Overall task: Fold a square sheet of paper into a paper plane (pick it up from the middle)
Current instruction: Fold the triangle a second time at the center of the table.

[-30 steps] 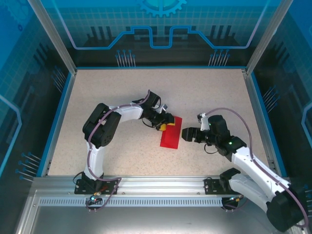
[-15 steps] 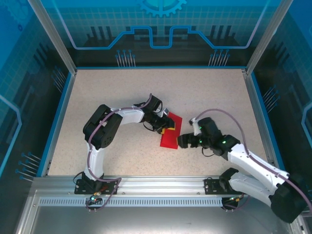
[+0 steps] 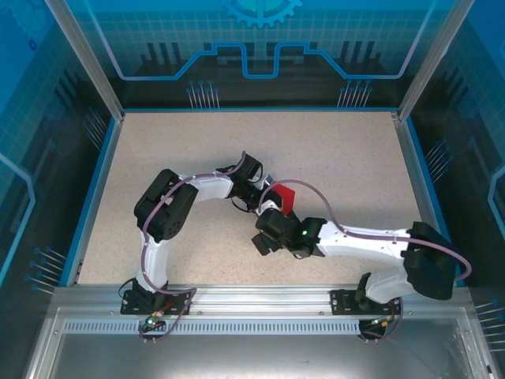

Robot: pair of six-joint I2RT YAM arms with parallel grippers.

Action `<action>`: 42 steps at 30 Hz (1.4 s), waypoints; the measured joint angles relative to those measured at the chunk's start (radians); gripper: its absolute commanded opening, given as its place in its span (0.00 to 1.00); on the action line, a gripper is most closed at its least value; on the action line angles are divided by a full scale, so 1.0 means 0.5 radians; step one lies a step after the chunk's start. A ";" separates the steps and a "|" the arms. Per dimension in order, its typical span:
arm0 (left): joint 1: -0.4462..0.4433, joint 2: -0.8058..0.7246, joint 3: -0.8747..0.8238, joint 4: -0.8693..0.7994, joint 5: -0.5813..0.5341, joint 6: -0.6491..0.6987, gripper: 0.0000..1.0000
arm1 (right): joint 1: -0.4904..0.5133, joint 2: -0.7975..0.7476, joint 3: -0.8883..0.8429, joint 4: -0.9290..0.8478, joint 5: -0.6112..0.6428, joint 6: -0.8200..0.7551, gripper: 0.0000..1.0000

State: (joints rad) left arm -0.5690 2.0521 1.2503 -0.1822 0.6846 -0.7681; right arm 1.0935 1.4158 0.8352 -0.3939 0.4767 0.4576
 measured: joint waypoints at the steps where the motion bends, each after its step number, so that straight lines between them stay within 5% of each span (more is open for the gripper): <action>1: 0.000 0.000 0.000 0.000 0.000 0.000 0.36 | 0.011 0.037 0.020 -0.005 0.027 0.001 0.97; 6: 0.000 0.000 0.004 -0.021 0.000 0.002 0.35 | 0.056 0.237 0.133 -0.023 0.140 -0.005 0.91; 21: 0.001 -0.005 0.007 -0.047 0.000 0.010 0.36 | 0.080 0.434 0.198 -0.094 0.274 0.072 0.42; 39: 0.003 -0.006 0.009 -0.090 -0.037 0.015 0.36 | -0.020 0.340 0.188 -0.113 0.093 0.064 0.08; 42: 0.003 -0.006 0.010 -0.090 -0.052 0.014 0.43 | -0.035 0.310 0.185 -0.095 0.042 0.044 0.04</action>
State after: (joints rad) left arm -0.5674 2.0491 1.2552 -0.2272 0.6586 -0.7609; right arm 1.0760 1.5707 0.9276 -0.4416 0.4976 0.4797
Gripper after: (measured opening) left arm 0.388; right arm 0.067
